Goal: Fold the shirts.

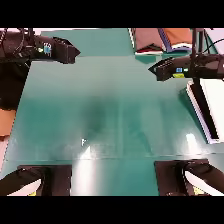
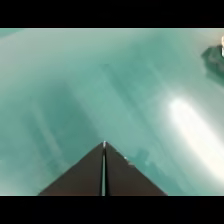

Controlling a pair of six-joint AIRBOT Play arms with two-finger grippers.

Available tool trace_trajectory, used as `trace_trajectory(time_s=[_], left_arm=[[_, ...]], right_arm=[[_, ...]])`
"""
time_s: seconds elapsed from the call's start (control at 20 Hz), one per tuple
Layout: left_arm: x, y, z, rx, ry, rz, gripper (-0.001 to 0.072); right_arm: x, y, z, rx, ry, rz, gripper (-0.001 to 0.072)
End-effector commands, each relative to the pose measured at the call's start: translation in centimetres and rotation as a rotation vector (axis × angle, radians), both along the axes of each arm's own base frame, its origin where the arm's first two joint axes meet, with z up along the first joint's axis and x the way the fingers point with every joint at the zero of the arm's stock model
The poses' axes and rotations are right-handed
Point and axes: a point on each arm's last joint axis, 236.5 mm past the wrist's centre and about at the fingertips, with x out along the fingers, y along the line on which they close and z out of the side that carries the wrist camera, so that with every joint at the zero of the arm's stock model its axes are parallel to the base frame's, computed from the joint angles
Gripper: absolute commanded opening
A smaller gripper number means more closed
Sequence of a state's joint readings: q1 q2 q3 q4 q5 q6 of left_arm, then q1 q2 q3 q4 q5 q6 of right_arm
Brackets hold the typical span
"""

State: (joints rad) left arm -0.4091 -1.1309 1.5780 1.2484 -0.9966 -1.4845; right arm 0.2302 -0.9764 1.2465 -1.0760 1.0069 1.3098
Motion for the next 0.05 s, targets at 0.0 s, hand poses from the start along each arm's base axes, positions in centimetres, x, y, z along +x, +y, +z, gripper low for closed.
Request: trace_trajectory(time_s=[0.0], left_arm=[[0.50,-0.04,0.86,-0.021,-0.034,0.011,0.0028]], right_arm=[[-0.16,0.38,0.01,0.002,-0.001,0.010,0.0021]])
